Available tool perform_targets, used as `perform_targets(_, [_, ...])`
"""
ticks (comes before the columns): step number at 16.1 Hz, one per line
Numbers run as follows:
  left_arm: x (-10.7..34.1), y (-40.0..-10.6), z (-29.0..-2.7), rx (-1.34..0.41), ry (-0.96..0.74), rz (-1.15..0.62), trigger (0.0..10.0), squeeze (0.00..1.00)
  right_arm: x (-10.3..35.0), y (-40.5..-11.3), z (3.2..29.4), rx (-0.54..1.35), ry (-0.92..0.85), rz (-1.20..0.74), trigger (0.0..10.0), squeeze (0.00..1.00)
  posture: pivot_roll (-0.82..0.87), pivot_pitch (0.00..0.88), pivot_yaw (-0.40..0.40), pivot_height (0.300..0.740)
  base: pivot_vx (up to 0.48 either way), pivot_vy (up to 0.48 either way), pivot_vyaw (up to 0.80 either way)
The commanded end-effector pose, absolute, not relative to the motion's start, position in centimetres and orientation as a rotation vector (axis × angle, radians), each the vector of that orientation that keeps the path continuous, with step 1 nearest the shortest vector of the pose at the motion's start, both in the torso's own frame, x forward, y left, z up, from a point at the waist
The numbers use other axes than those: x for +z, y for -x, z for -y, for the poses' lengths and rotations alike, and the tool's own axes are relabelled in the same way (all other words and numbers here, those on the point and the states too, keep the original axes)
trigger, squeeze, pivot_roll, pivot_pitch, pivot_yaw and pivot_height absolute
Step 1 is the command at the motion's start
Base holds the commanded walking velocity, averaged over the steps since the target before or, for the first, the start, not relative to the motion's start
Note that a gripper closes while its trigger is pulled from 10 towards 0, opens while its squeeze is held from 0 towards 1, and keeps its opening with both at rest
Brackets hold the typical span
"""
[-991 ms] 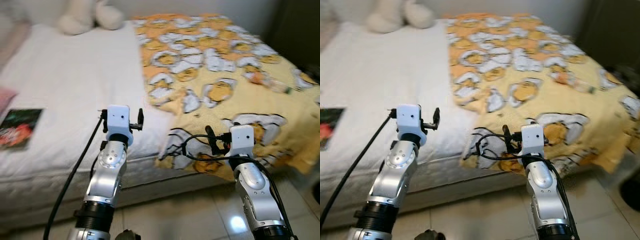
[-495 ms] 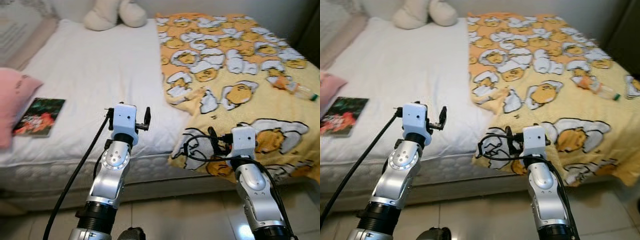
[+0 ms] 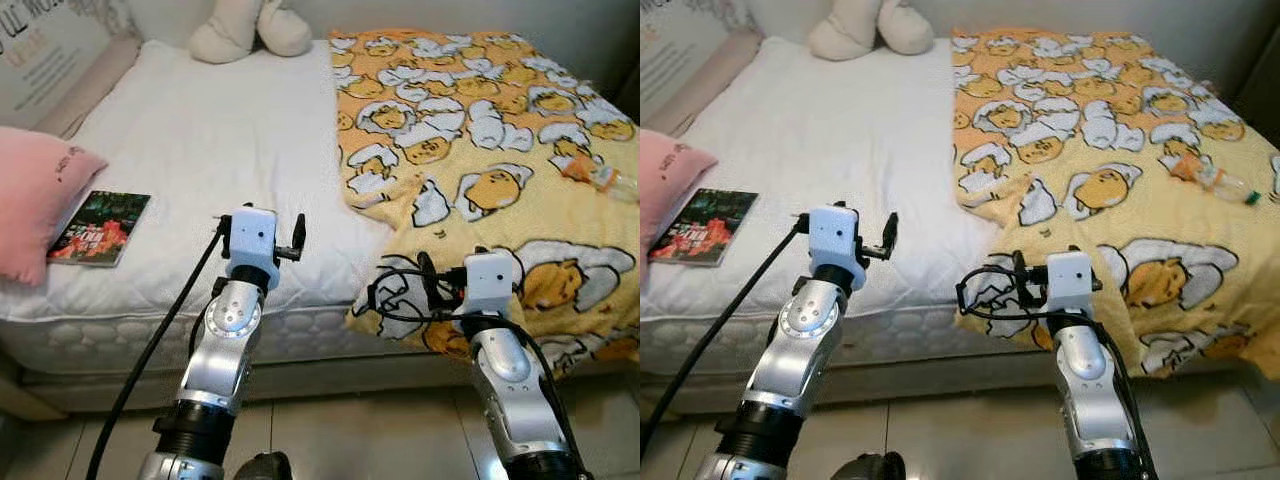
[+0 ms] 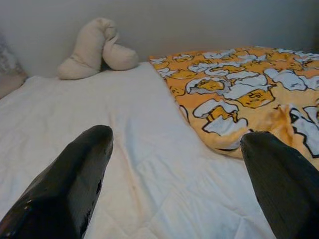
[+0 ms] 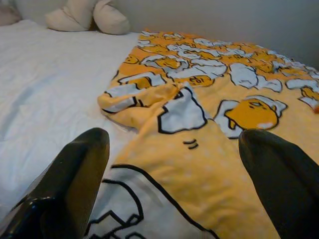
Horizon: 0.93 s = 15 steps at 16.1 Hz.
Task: Clean up the room
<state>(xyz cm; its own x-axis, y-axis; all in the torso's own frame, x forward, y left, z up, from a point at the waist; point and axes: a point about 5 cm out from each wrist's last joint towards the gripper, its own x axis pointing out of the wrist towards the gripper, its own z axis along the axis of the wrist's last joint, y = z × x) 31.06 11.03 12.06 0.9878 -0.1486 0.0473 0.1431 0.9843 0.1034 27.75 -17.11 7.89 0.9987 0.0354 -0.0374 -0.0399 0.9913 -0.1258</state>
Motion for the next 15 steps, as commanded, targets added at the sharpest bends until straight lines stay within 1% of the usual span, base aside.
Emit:
perform_targets(1, [12.51,-31.39,-10.94,-0.159,-0.103,0.073,10.0,0.0,7.95,-28.07,17.21,0.031,0.137,-0.04,10.0,0.0,-0.11,0.0,0.044,0.724,0.0,0.0,-0.73])
perform_targets(4, [12.46,-31.49,-10.96,-0.156,-0.104,0.071,10.0,0.0,7.83,-28.07,17.25,0.028,0.133,-0.037,10.0,0.0,-0.11,0.0,0.044,0.724,0.0,0.0,-0.73])
perform_targets(5, [12.41,-31.54,-10.99,-0.151,-0.107,0.067,10.0,0.0,7.81,-28.14,17.26,0.028,0.139,-0.042,10.0,0.0,-0.11,0.0,0.045,0.724,0.0,0.0,0.0])
perform_targets(7, [12.32,-31.59,-11.01,-0.148,-0.106,0.062,10.0,0.0,7.8,-28.25,17.28,0.025,0.143,-0.045,10.0,0.0,-0.11,0.0,0.047,0.724,0.0,0.0,-0.69])
perform_targets(15, [12.35,-31.79,-10.83,-0.141,-0.108,0.064,10.0,0.0,8.0,-28.42,17.36,0.019,0.134,-0.019,10.0,0.0,-0.11,0.0,0.047,0.724,0.0,0.0,0.0])
